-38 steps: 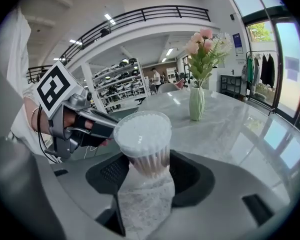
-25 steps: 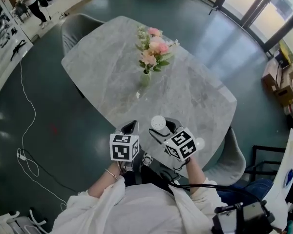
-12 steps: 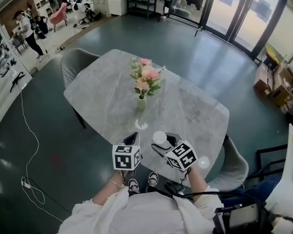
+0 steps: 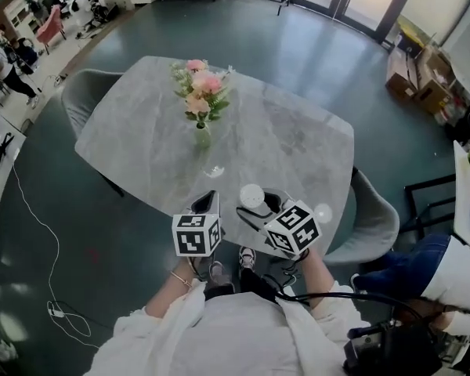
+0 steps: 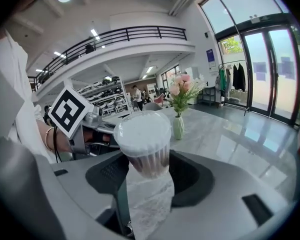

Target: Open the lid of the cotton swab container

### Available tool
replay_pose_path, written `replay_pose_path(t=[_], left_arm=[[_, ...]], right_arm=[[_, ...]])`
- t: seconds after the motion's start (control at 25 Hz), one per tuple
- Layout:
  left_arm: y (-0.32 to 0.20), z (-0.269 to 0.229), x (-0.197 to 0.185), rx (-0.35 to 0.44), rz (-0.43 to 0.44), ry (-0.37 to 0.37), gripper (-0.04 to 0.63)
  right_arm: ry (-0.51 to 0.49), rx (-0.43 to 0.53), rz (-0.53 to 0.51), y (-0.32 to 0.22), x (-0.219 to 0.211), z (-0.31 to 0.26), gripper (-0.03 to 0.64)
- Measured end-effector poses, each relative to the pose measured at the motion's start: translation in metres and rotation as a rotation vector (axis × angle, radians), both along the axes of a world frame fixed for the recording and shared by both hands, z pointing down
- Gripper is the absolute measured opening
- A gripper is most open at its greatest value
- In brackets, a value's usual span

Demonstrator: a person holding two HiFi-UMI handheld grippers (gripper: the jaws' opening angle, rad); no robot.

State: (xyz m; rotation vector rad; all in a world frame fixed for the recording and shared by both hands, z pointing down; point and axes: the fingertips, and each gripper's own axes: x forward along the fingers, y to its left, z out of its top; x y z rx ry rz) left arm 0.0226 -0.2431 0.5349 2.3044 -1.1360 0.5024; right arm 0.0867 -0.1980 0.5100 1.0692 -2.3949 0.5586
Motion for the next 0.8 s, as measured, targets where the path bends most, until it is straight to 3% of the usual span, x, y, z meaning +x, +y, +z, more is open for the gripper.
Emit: replay_pose_path(t=[0.32, 0.6, 0.8], left_arm=[[0.013, -0.013, 0.025, 0.022, 0.102, 0.030, 0.008], [0.001, -0.053, 0.032, 0.102, 0.129, 0.051, 0.008], [-0.008, -0.096, 0.037, 0.200, 0.163, 0.076, 0.008]], right_arm=[[0.039, 0.014, 0.052, 0.020, 0.014, -0.020, 0.301], [0.100, 0.061, 0.027, 0.013, 0.022, -0.053, 0.301], [0.120, 0.089, 0.003, 0.001, 0.025, -0.075, 0.301]])
